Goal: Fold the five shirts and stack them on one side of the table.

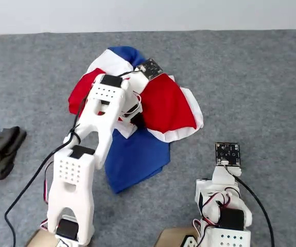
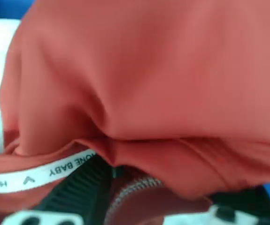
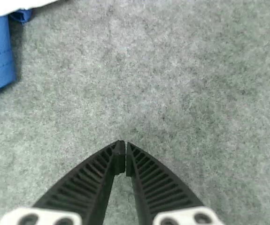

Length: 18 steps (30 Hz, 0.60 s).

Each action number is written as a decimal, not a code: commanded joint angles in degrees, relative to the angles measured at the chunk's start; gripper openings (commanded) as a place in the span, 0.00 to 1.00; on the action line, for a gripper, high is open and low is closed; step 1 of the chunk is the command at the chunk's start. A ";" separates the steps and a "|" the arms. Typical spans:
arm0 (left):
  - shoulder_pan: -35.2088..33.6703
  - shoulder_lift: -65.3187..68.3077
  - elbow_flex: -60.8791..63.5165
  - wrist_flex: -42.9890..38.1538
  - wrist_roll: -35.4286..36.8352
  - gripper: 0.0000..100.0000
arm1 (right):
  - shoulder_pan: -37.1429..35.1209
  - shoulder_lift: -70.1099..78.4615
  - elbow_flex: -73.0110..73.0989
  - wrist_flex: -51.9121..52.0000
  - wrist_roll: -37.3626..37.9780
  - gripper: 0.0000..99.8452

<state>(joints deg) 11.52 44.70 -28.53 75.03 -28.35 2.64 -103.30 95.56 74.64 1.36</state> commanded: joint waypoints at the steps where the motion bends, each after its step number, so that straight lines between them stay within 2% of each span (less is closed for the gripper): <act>1: 0.00 2.73 -5.14 1.85 -0.35 0.23 | 0.13 -0.57 0.88 0.31 -0.26 0.01; 7: -0.35 7.82 -14.55 8.00 -3.43 0.00 | 0.13 -0.57 0.88 0.31 -0.26 0.01; 15: -2.55 8.18 -38.29 25.32 -4.57 0.00 | 0.13 -0.57 0.88 0.31 -0.26 0.01; 18: -5.01 7.03 -45.76 25.58 -0.88 0.00 | 0.13 -0.57 0.88 0.31 -0.26 0.01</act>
<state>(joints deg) 9.32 54.02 -65.54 98.51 -32.13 2.64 -103.30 95.56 74.64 1.36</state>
